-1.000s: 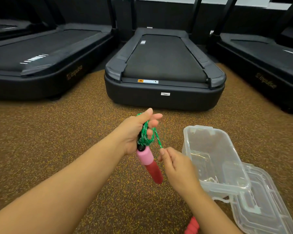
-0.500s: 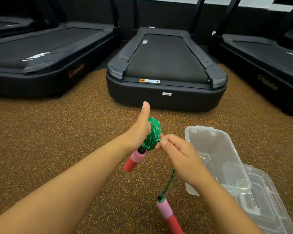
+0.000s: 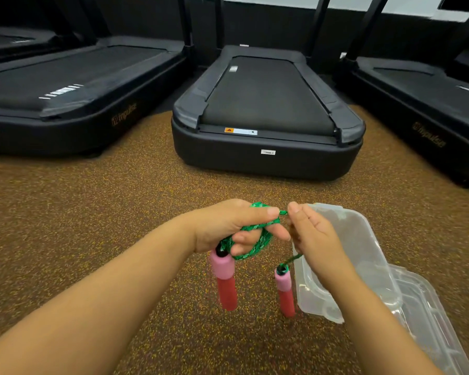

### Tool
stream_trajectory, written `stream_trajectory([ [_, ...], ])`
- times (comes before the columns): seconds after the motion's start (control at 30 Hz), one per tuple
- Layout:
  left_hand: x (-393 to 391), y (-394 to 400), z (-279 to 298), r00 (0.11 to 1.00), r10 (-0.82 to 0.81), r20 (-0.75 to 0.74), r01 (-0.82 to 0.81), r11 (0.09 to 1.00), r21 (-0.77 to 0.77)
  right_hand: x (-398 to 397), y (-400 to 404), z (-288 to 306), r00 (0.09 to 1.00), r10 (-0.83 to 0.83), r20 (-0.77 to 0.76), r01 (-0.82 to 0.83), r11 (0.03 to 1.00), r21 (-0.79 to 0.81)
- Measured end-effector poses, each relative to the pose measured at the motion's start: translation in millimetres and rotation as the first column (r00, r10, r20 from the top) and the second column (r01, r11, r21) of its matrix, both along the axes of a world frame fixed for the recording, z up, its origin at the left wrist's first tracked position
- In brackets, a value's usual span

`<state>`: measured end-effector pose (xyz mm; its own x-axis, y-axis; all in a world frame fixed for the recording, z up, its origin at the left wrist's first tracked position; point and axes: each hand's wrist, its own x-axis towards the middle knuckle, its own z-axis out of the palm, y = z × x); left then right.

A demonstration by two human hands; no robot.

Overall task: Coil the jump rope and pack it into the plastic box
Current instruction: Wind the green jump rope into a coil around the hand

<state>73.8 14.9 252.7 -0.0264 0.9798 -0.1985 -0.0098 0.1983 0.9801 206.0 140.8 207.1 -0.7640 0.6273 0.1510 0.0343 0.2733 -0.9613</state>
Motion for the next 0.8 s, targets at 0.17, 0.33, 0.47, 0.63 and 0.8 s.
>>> stream_trajectory([
  [0.17,0,2,-1,0.987,0.113,0.110,-0.120,0.991,0.060,-7,-11,-9,0.999,0.008,-0.049,-0.010,0.998,-0.057],
  [0.33,1,6,0,0.930,0.253,0.268,-0.293,0.949,0.120,-10,-11,-22,0.998,-0.034,-0.045,0.031,0.998,-0.053],
  [0.47,-3,13,7,0.828,0.395,0.398,-0.478,0.869,0.131,-13,-16,-38,0.999,-0.019,-0.034,0.019,1.000,-0.013],
  [0.63,-12,19,12,0.666,0.574,0.477,-0.707,0.690,0.155,-12,-27,-48,0.995,0.015,0.096,-0.031,0.987,0.158],
  [0.8,-11,19,7,0.687,0.689,0.230,-0.725,0.667,0.171,-8,-42,-25,0.977,0.057,0.204,-0.123,0.937,0.327],
])
